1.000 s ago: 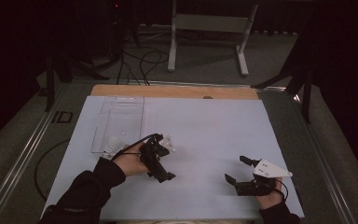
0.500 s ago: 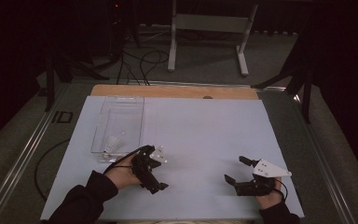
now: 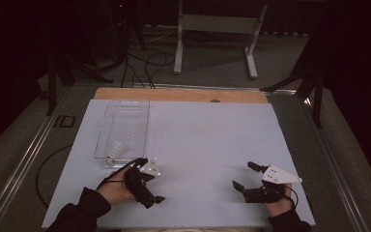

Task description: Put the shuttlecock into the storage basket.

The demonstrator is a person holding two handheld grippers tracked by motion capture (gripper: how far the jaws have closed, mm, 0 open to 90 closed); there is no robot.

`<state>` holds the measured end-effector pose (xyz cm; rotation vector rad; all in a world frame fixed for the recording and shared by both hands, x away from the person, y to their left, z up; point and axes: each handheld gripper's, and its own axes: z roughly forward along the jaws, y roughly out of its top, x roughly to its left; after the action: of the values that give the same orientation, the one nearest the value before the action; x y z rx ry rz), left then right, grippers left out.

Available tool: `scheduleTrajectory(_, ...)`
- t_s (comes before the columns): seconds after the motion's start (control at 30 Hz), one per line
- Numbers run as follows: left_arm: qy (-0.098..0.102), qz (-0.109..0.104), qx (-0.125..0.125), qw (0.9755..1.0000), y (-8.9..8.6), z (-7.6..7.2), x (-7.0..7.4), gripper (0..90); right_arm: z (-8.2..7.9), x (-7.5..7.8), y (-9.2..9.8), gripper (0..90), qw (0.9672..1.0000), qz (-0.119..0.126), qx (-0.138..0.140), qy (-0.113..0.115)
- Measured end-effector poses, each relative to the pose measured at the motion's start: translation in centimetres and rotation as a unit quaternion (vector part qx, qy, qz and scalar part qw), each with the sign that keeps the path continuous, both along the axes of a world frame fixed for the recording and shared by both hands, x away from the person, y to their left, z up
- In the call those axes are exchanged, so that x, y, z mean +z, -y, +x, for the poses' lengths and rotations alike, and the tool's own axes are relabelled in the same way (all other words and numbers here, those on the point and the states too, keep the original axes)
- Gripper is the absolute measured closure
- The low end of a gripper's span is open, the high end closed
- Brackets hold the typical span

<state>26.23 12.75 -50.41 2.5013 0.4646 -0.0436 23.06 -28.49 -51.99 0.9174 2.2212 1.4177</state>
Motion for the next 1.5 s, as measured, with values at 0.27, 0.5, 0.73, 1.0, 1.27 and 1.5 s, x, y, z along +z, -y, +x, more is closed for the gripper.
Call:
scheduleTrajectory(0.27,0.001,-0.024,0.024,0.9994,-2.0,-0.9,-0.5,0.0,0.0,0.0,0.0,9.6,1.0000,0.000,0.001,-0.001)
scheduleTrajectory(0.5,0.004,-0.049,0.051,0.9975,-3.6,-1.5,-0.9,0.0,0.0,0.0,0.0,9.6,1.0000,-0.001,0.000,-0.001)
scheduleTrajectory(0.73,-0.001,-0.061,0.084,0.9946,-5.1,-2.0,-1.5,0.0,0.0,0.0,0.0,9.5,1.0000,0.000,0.001,-0.002)
scheduleTrajectory(1.0,0.008,-0.086,0.153,0.9844,-6.7,-2.5,-1.8,0.0,0.0,0.0,0.0,9.6,1.0000,-0.001,0.001,-0.002)
scheduleTrajectory(1.27,0.046,-0.105,0.191,0.9748,-7.6,-3.2,-1.8,0.0,0.0,0.0,0.1,9.6,1.0000,0.000,0.001,-0.001)
scheduleTrajectory(1.5,0.083,-0.114,0.230,0.9629,-8.4,-3.7,-2.2,0.0,0.0,0.0,0.1,9.6,1.0000,0.000,0.002,-0.002)
